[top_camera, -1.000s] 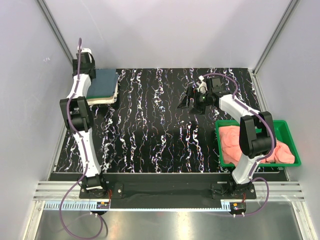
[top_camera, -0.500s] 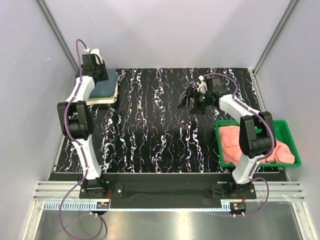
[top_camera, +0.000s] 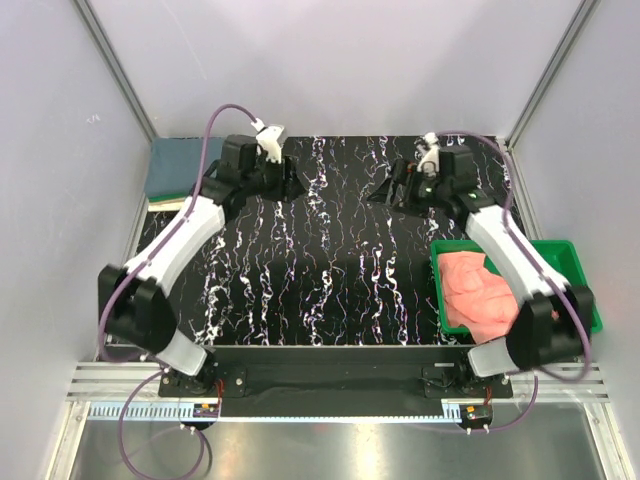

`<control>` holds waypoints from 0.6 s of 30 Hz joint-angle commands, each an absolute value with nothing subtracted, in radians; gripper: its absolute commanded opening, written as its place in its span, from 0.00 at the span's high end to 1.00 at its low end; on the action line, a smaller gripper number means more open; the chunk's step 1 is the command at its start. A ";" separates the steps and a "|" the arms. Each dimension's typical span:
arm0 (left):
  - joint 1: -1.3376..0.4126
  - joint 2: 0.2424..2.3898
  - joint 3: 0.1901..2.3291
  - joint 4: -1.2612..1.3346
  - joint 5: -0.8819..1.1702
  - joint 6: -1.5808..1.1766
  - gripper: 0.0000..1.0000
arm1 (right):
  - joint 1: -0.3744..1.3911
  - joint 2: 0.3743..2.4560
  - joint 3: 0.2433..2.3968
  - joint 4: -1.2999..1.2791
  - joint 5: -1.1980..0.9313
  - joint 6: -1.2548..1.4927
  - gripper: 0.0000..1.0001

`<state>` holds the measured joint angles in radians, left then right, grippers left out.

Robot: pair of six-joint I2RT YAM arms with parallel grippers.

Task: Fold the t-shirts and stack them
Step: Reset both grippers

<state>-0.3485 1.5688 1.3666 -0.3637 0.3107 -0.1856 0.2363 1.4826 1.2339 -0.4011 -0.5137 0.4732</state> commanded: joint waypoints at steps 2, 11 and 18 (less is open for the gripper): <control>-0.380 1.384 1.298 -0.310 0.446 -0.218 0.12 | 0.230 1.261 1.160 -0.408 -0.347 0.495 0.01; -0.408 1.212 1.160 -0.284 0.523 -0.172 0.01 | 0.229 1.017 1.042 -0.407 -0.127 0.571 0.00; -0.405 1.158 1.155 -0.296 0.472 -0.144 0.01 | 0.229 0.974 1.029 -0.405 -0.133 0.603 0.00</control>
<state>-0.4057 1.2114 1.1603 -0.3450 0.4778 -0.1680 0.2329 1.0042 1.0252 -0.4194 -0.1722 0.5800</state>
